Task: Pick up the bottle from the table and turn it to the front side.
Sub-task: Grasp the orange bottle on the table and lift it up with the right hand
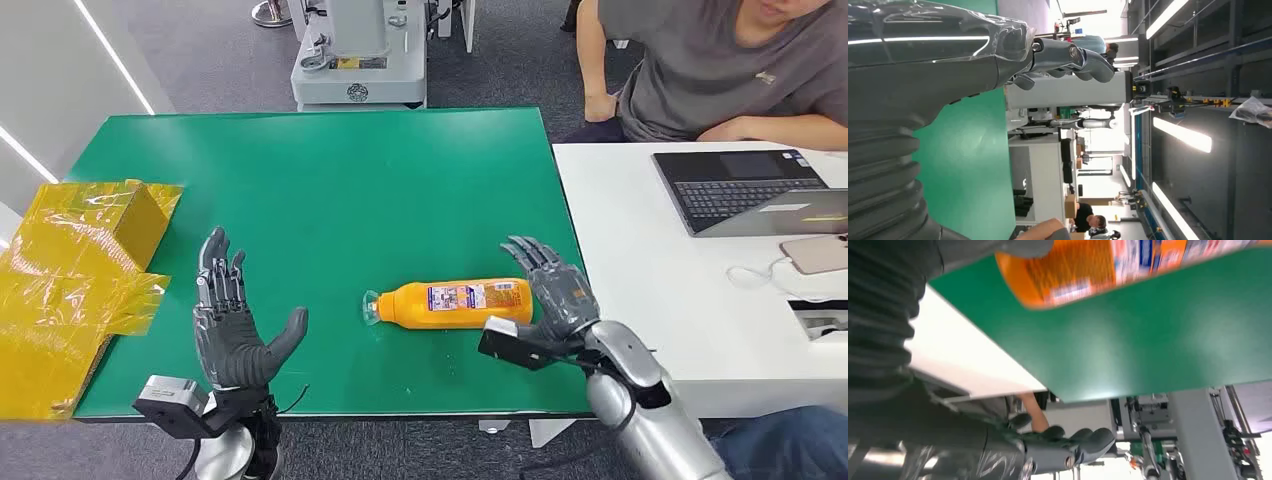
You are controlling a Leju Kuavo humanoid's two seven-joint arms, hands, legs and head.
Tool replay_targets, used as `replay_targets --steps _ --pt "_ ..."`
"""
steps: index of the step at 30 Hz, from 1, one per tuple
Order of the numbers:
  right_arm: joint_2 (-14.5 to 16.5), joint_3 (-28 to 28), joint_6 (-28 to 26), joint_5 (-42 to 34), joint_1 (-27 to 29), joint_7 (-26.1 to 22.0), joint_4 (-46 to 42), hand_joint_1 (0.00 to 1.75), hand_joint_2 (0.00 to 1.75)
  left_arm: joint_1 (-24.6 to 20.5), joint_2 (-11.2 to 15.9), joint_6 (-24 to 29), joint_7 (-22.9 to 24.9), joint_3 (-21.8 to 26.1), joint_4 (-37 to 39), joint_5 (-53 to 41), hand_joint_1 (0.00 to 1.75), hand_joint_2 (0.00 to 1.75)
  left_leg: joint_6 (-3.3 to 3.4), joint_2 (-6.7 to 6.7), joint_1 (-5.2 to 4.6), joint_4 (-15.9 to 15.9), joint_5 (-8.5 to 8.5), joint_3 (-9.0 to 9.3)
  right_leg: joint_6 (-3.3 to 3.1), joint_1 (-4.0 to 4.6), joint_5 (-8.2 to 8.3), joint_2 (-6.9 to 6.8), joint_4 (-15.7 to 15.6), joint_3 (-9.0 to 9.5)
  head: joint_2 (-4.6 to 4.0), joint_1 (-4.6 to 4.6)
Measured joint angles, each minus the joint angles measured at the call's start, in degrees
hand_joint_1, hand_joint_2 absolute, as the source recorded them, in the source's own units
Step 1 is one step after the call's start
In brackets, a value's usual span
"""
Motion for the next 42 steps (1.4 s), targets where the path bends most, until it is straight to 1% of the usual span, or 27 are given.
replay_targets --steps 2,5,9,13,17,24,32,36,42 --pt "-0.4 0.7 1.8 -1.0 -2.2 -0.7 1.7 0.0 1.75 -0.1 0.2 0.0 -0.1 0.0 0.1 0.1 0.0 1.75 0.0 0.0 0.0 0.0 0.01 -0.01 0.0 0.0 0.0 0.0 0.0 0.0 0.0 0.0" --pt "-1.0 3.5 7.5 -4.3 -9.2 -2.8 7.8 0.0 1.75 -0.4 0.6 0.2 -0.2 0.0 0.5 0.5 0.0 1.75 0.0 0.0 0.0 0.0 0.03 0.0 0.0 0.01 0.01 0.01 0.0 -0.01 0.0 -0.01" --pt "-1.0 7.4 11.9 -8.3 -17.4 -4.8 15.4 0.0 1.75 -0.7 0.9 0.2 -0.3 0.0 1.0 0.7 0.0 1.75 -0.01 -0.04 0.01 0.0 0.04 -0.01 0.0 0.01 0.01 -0.03 0.0 -0.01 0.0 -0.01" --pt "-0.6 11.5 14.1 -11.6 -23.7 -6.3 22.0 0.0 1.75 -1.2 1.0 0.3 -0.3 0.0 1.5 0.7 0.0 1.75 -0.01 -0.04 0.0 0.0 0.04 -0.03 0.0 0.01 0.01 -0.03 0.0 -0.01 0.0 -0.01" --pt "0.9 15.0 14.6 -14.0 -27.9 -7.2 27.2 0.0 1.75 -1.6 1.0 0.5 -0.3 0.0 1.7 0.8 0.0 1.75 -0.01 -0.04 0.0 0.0 0.04 -0.03 0.0 0.01 0.01 -0.03 0.0 -0.01 0.0 -0.01" --pt "3.8 18.4 15.5 -16.4 -30.9 -7.5 33.2 0.0 1.75 -2.4 1.0 0.8 -0.3 0.0 1.8 1.0 0.0 1.75 -0.01 -0.05 0.01 0.0 0.04 -0.02 0.0 0.02 0.01 -0.03 0.0 -0.02 0.0 -0.01" --pt "6.3 20.7 17.9 -20.5 -31.7 -8.7 39.7 0.0 1.75 -4.2 1.0 1.3 0.2 -0.1 3.0 2.2 0.0 1.75 0.0 -0.07 0.0 0.0 0.05 -0.03 0.0 0.02 0.01 -0.06 0.0 -0.01 0.0 0.0" --pt "7.0 22.0 17.9 -21.3 -31.7 -9.0 42.4 0.0 1.75 -4.6 1.0 1.7 0.2 -0.1 3.6 2.9 0.0 1.75 0.0 -0.07 0.0 0.0 0.04 -0.02 0.0 0.01 0.01 -0.04 0.0 -0.02 0.0 -0.01" --pt "7.3 23.2 17.5 -21.3 -31.7 -9.4 44.5 0.0 1.75 -4.6 1.0 2.2 0.2 -0.1 4.5 3.2 0.0 1.75 0.0 -0.06 0.01 0.0 0.04 -0.01 0.0 0.02 0.01 -0.04 0.0 -0.02 0.0 -0.01"
